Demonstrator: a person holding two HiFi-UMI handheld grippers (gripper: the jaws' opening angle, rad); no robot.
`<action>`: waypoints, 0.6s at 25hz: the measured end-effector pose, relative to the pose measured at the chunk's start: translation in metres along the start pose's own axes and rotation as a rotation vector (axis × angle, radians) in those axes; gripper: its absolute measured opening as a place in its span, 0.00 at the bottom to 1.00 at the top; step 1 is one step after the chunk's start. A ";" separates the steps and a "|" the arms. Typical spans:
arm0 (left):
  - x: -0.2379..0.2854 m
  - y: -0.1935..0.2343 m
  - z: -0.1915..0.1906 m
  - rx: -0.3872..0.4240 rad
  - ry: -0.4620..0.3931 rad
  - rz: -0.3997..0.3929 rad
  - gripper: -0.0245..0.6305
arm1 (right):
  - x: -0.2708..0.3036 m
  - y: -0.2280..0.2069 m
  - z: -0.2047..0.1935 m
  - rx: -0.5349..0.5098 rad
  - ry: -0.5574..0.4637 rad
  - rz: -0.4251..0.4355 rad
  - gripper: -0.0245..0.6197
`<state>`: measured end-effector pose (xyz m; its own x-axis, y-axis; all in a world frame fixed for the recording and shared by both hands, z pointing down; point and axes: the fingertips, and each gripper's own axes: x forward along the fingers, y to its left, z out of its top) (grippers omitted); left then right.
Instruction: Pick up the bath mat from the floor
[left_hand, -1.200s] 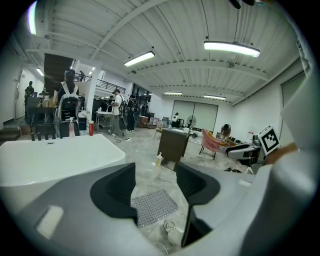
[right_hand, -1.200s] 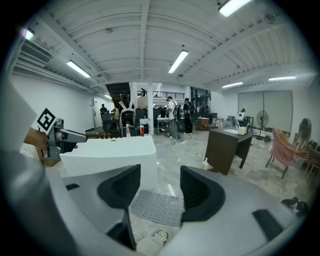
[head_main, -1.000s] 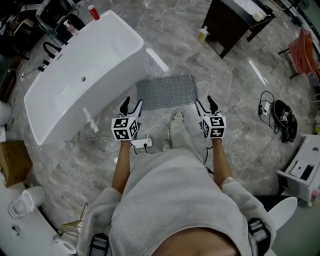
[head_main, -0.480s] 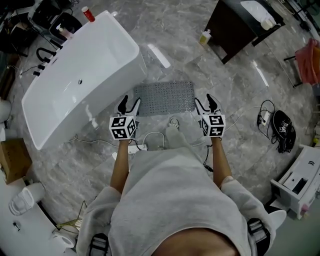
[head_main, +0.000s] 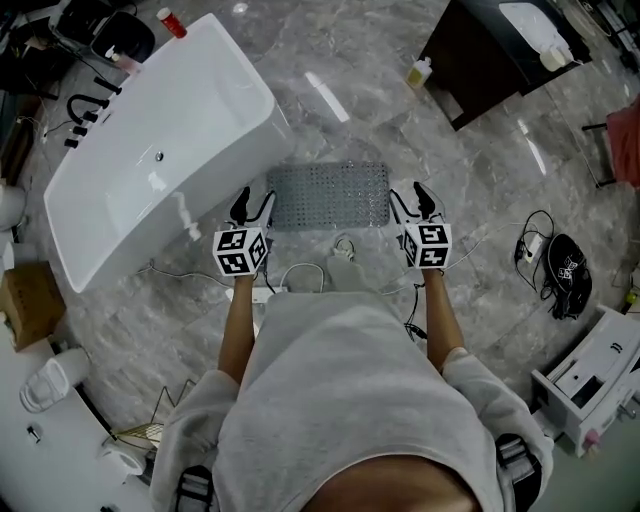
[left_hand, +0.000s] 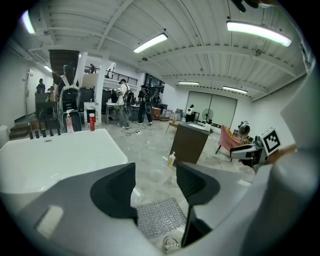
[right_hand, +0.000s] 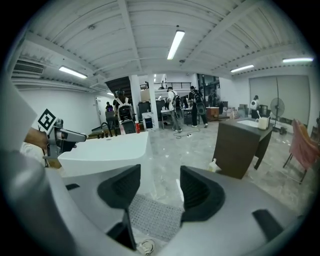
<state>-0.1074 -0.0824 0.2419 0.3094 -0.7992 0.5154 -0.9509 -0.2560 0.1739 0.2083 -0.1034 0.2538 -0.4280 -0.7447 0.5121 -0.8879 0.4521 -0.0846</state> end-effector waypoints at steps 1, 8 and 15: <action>0.003 -0.001 0.000 -0.001 0.007 0.004 0.41 | 0.004 -0.003 -0.002 0.002 0.008 0.007 0.41; 0.014 0.008 -0.010 -0.015 0.051 0.036 0.41 | 0.030 -0.009 -0.012 0.008 0.051 0.047 0.41; 0.017 0.017 -0.030 -0.027 0.098 0.057 0.41 | 0.043 -0.007 -0.033 0.010 0.099 0.080 0.41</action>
<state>-0.1182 -0.0844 0.2790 0.2551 -0.7548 0.6043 -0.9669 -0.1956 0.1639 0.2016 -0.1231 0.3044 -0.4797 -0.6541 0.5848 -0.8532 0.5033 -0.1369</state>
